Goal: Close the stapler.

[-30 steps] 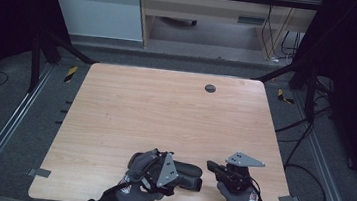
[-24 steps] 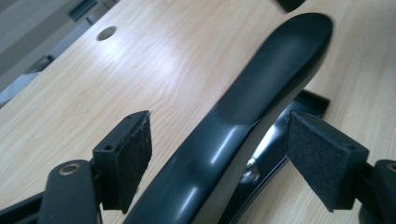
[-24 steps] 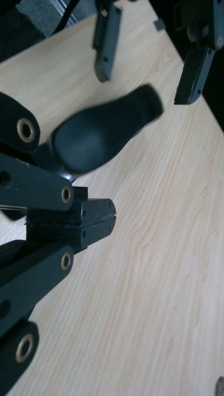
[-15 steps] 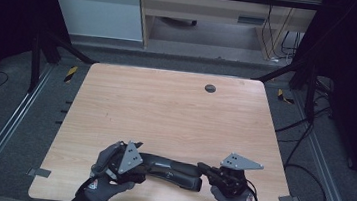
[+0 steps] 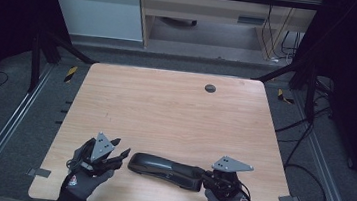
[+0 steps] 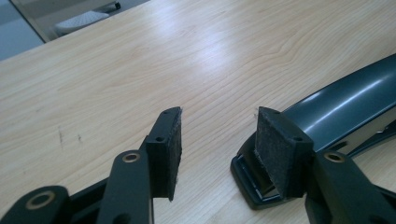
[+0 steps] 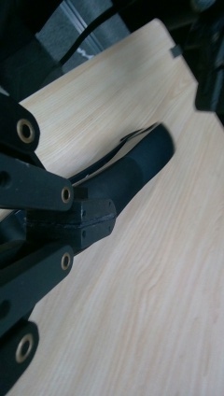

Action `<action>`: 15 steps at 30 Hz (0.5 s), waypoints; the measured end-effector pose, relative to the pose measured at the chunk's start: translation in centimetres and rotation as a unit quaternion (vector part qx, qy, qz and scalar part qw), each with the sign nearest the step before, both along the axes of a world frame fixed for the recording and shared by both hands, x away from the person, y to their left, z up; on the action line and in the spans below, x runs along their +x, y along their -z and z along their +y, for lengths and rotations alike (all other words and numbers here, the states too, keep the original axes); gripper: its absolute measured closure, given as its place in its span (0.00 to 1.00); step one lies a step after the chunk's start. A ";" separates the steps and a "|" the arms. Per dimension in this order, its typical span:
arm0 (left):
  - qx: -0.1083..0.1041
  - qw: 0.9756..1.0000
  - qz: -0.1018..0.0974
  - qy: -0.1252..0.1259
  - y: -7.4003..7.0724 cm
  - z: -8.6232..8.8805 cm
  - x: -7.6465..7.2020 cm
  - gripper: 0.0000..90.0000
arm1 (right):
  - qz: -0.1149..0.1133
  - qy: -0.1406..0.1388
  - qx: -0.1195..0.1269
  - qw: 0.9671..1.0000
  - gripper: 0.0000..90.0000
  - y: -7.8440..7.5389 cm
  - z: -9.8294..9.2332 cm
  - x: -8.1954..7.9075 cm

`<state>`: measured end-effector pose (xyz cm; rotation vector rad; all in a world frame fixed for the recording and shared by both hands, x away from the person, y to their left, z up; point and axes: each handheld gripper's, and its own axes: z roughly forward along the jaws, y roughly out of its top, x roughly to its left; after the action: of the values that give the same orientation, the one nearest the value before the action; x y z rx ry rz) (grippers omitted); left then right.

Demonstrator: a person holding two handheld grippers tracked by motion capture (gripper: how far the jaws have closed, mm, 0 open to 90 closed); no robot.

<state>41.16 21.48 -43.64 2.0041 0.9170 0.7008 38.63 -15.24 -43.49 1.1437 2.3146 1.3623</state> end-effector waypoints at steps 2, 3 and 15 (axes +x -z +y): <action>0.001 1.000 0.003 -0.003 0.1 0.3 0.0 0.57 | 0.006 0.002 0.004 1.000 1.00 0.1 -0.1 0.1; 0.001 1.000 0.003 -0.003 0.1 0.3 0.0 0.57 | 0.006 0.002 0.004 1.000 1.00 0.1 -0.1 0.1; 0.001 1.000 0.011 -0.013 0.8 0.7 0.4 0.57 | 0.012 0.011 0.002 1.000 1.00 0.8 0.0 0.1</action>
<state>41.57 22.22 -44.43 2.0090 0.9558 0.6960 38.69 -15.27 -44.26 1.1910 2.3101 1.3516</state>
